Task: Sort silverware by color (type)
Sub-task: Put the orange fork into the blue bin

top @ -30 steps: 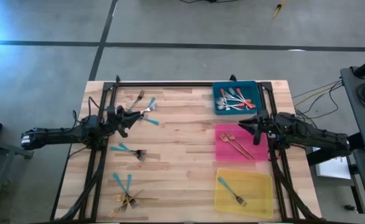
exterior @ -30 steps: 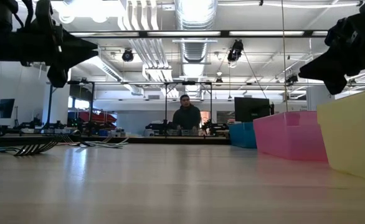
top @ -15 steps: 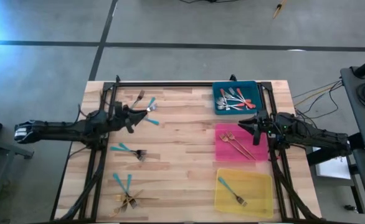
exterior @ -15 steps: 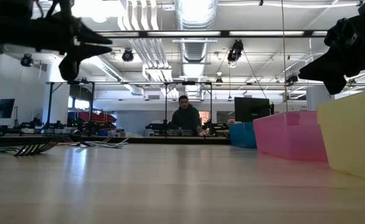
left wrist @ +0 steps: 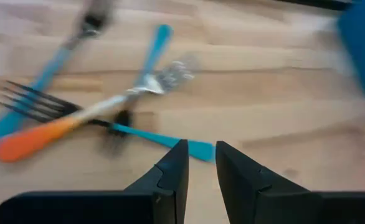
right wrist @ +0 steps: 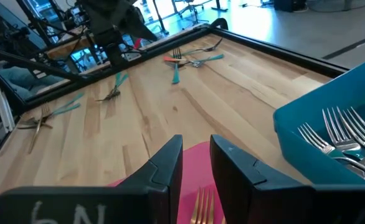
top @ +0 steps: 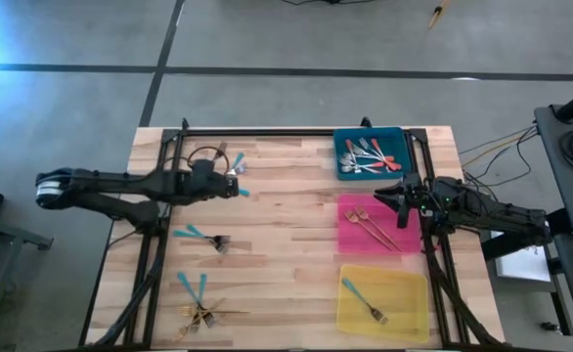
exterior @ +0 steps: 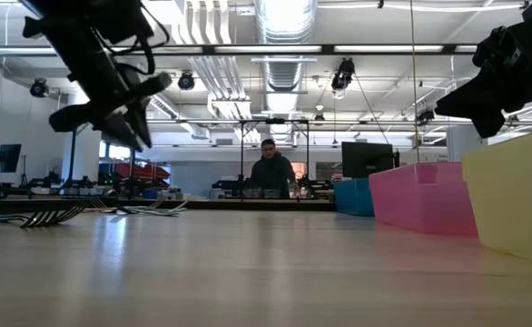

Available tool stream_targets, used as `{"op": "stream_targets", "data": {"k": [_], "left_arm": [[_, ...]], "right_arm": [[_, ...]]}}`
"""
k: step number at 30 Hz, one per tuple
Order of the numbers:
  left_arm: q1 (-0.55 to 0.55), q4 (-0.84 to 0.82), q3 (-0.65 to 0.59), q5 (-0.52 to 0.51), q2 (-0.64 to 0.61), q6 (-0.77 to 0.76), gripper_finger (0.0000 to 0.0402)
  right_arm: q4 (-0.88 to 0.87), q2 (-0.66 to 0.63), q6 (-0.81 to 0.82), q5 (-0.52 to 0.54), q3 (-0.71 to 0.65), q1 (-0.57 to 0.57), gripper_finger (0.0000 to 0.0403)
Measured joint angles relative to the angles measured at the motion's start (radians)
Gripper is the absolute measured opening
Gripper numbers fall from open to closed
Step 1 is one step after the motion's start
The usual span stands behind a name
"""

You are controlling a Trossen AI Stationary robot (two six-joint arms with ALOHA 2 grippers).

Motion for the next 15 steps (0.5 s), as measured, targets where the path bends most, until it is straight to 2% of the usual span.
{"op": "stream_targets", "data": {"k": [7,10,15], "left_arm": [[0.059,-0.107,0.043,0.013,0.072,0.004,0.0064],[0.08,-0.105,0.049,0.015,0.111,0.067,0.0064],[0.096,-0.103,0.055,0.018,0.188,0.075,0.0064]], "right_arm": [[0.0,0.0,0.0,0.0,0.0,0.0,0.0073],[0.0,0.0,0.0,0.0,0.0,0.0,0.0073],[0.0,0.0,0.0,0.0,0.0,0.0,0.0073]]}}
